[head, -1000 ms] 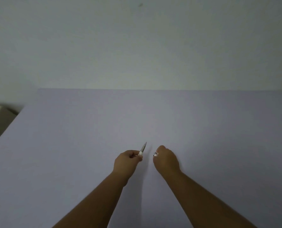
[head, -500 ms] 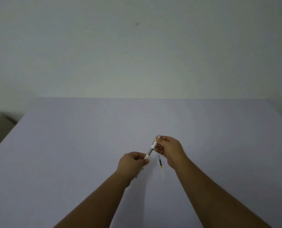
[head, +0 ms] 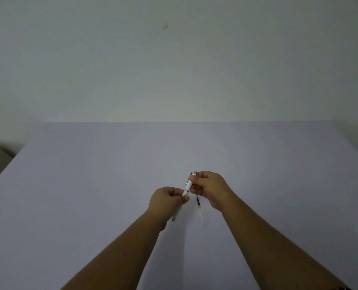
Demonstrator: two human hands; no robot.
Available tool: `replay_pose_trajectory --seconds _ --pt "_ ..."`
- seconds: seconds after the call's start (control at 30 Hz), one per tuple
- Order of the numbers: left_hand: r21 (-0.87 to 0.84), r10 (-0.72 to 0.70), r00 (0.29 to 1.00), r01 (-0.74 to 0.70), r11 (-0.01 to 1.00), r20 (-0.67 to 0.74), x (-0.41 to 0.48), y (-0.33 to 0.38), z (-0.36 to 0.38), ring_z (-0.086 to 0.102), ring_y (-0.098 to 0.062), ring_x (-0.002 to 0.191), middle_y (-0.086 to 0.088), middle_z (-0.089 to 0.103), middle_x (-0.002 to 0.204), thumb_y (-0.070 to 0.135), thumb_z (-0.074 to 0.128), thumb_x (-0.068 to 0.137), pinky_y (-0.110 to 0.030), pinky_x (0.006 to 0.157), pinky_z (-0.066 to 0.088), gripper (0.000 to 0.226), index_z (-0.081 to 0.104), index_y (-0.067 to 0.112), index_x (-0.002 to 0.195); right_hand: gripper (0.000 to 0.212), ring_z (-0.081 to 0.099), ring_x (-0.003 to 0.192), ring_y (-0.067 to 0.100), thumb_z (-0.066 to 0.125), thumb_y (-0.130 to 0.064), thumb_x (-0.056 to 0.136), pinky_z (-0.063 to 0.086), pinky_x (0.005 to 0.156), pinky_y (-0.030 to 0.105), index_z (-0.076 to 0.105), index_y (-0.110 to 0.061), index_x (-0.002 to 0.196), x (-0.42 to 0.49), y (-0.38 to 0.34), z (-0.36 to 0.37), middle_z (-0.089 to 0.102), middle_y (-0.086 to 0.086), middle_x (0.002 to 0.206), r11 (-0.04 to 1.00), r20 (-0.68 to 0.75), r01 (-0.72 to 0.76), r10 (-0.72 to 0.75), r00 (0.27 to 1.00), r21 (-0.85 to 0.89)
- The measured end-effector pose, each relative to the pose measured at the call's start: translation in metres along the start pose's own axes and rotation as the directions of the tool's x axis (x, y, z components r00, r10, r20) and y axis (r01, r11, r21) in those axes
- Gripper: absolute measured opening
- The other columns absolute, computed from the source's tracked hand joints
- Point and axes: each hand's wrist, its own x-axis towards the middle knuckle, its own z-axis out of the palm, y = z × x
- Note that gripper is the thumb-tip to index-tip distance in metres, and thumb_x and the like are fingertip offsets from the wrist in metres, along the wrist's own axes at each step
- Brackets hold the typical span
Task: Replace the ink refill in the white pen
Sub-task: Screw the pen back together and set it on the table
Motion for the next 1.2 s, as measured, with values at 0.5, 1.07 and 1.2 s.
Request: replay_pose_trajectory --seconds 0.5,1.07,1.2 --pt "-0.116 -0.212 0.977 0.210 0.971 -0.003 0.035 -0.036 0.018 0.062 -0.022 0.074 -0.007 0.067 0.084 0.014 0.074 0.078 -0.038 0.077 0.056 0.012 0.070 0.011 0.089 0.017 0.065 0.091 0.026 0.053 -0.024 0.090 0.054 0.088 0.040 0.065 -0.014 0.096 0.023 0.053 -0.019 0.068 0.008 0.096 0.847 -0.302 -0.093 -0.082 0.950 -0.523" --pt "0.251 -0.095 0.976 0.144 0.957 -0.198 0.052 -0.061 0.050 0.054 -0.001 0.064 0.011 0.062 0.073 0.023 0.072 0.077 -0.015 0.052 0.036 0.011 0.067 0.015 0.083 0.009 0.066 0.083 0.026 0.055 -0.018 0.082 0.056 0.076 0.036 0.064 -0.015 0.082 0.018 0.098 -0.014 0.070 0.008 0.089 0.690 -0.343 -0.228 -0.031 0.939 -0.687" --pt "0.287 -0.095 0.975 0.150 0.946 -0.199 0.054 -0.062 0.052 0.052 0.000 0.063 0.012 0.058 0.070 0.021 0.070 0.079 -0.013 0.053 0.038 0.008 0.066 0.016 0.084 0.010 0.065 0.083 0.024 0.056 -0.016 0.081 0.055 0.075 0.034 0.065 -0.013 0.081 0.019 0.098 -0.014 0.071 0.007 0.089 0.699 -0.348 -0.240 -0.013 0.938 -0.673"
